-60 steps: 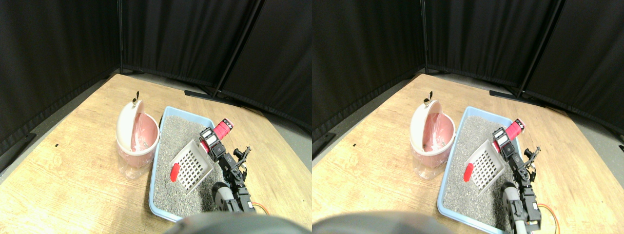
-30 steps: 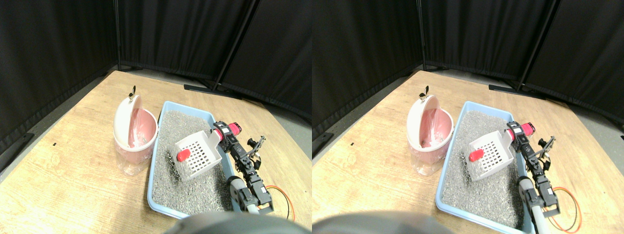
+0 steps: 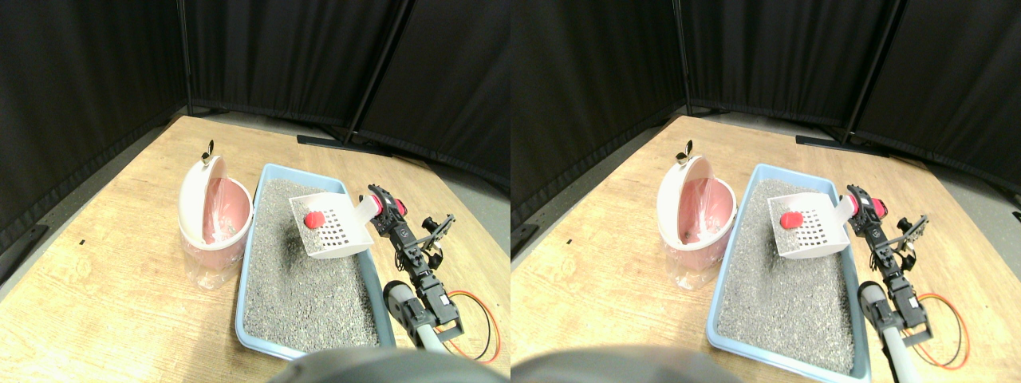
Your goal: Scoop (unimanual)
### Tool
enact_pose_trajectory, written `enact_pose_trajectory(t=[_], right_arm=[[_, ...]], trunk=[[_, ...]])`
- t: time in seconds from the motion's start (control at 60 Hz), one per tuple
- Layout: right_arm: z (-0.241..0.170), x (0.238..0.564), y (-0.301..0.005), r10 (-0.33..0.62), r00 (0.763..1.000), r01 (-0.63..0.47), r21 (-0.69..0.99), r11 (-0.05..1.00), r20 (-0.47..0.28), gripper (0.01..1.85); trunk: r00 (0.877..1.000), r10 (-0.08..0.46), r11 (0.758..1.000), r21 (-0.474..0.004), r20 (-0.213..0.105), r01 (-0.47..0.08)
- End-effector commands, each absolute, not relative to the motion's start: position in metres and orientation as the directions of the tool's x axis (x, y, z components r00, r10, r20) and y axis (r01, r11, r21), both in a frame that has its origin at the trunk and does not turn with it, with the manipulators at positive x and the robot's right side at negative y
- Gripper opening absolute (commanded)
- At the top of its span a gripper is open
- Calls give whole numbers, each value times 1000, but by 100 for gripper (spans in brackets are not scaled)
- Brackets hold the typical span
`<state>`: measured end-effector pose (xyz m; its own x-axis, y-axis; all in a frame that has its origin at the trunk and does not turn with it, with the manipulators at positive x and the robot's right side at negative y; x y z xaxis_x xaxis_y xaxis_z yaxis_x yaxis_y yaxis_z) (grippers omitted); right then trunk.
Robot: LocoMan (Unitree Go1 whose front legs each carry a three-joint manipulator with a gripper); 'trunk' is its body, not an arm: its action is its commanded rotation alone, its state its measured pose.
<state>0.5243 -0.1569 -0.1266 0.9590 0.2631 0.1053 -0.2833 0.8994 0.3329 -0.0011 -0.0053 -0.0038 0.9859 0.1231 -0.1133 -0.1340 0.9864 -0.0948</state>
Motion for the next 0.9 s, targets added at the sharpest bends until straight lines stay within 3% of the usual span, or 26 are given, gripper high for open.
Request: enact_pose_trajectory(t=[0.017, 0.267, 0.467, 0.667, 0.9], right_arm=[[-112, 526, -156, 228, 957, -284, 436, 854, 178, 5], [-108, 533, -161, 180, 969, -244, 518, 820, 171, 5], [-102, 538, -162, 119, 990, -140, 610, 780, 75, 5], [-107, 551, -162, 109, 994, -80, 816, 573, 20, 5], [-109, 553, -161, 100, 995, -73, 840, 537, 22, 5]], trunk=[[985, 128, 983, -115, -112, -141], [985, 133, 982, -116, -114, -146], [984, 137, 982, -118, -116, -150], [983, 146, 980, -122, -114, -160], [981, 153, 978, -125, -117, -167]])
